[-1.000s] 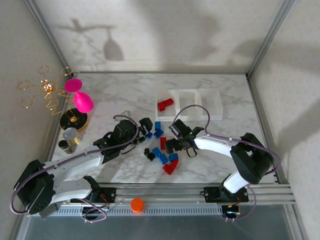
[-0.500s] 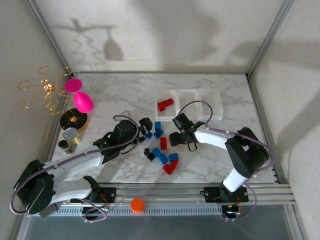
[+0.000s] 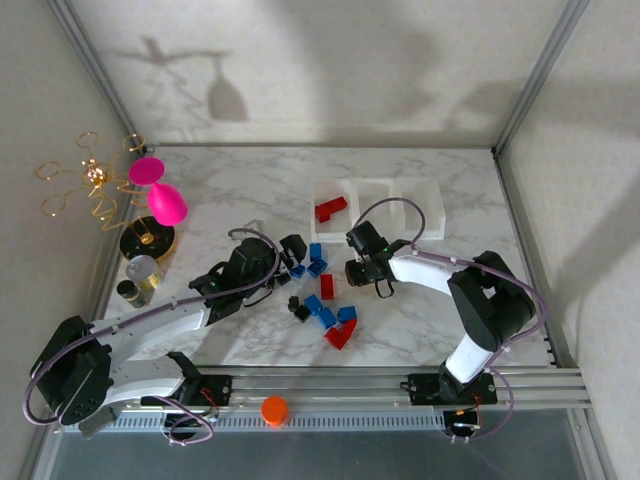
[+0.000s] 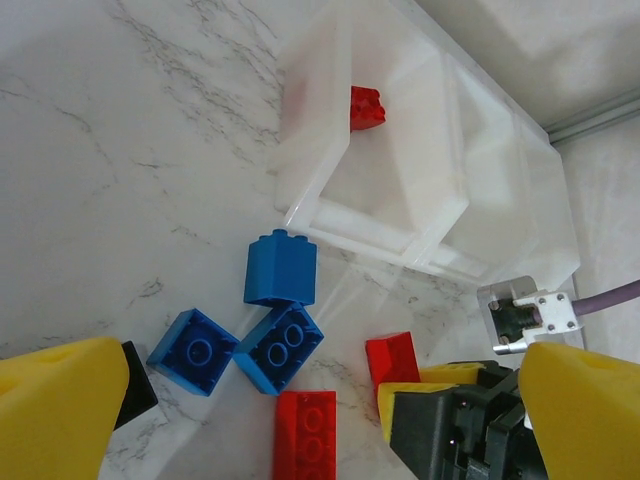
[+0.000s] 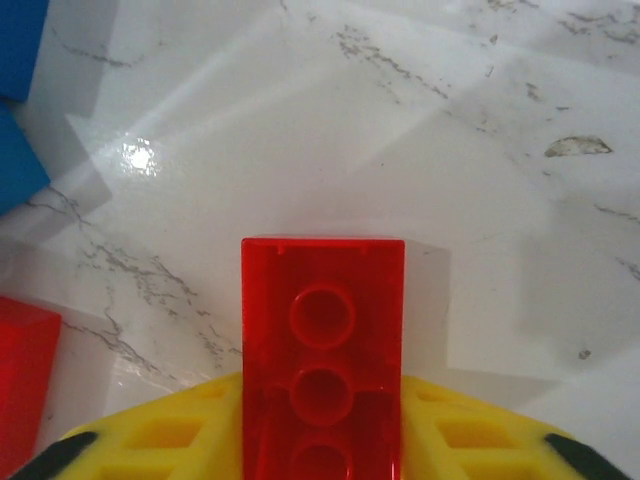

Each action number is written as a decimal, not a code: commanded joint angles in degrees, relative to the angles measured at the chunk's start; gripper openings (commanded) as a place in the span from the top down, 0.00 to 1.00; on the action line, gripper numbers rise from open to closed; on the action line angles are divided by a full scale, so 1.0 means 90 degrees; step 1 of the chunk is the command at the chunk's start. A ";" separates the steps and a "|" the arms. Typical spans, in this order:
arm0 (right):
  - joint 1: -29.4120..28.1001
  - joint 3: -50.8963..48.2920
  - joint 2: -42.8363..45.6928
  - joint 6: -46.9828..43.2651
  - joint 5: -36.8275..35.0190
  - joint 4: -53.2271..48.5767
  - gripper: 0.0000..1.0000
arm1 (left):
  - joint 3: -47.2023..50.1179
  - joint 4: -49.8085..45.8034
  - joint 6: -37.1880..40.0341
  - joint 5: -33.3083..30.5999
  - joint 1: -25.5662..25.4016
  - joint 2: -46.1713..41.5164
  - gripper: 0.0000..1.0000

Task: Sort the legos into containers by color
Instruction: Pick up the lego from the center of the table, then place the lego in the container.

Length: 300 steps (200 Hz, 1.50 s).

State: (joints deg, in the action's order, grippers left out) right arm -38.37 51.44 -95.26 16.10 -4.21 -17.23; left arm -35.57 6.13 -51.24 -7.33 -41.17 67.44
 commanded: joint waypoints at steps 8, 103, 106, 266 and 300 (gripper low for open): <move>0.0005 0.0092 -0.0013 -0.0085 0.0218 -0.0030 0.73 | -0.0180 -0.0035 0.0098 -0.0123 -0.0045 0.0017 0.00; 0.0002 0.0566 0.0892 0.0088 0.0294 -0.0592 0.79 | -0.0394 -0.0149 0.0406 -0.0215 -0.0025 -0.0033 0.00; 0.0003 0.0625 0.0894 0.0090 0.0287 -0.0588 0.79 | -0.0414 -0.0153 0.0415 -0.0225 -0.0030 -0.0020 0.01; 0.0200 0.3488 -0.1845 0.0248 -0.1188 0.0157 0.76 | -0.0994 -0.0069 0.0818 0.0102 0.0887 0.0428 0.00; 0.0269 0.3680 -0.2173 0.0249 -0.1223 0.0233 0.72 | -0.1009 -0.0010 0.0813 0.0131 0.0941 0.0471 0.00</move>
State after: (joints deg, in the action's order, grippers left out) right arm -36.49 82.56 -113.14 18.15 -13.43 -16.25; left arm -43.40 4.89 -44.95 -7.01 -33.36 71.13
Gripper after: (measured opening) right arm 0.305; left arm 0.994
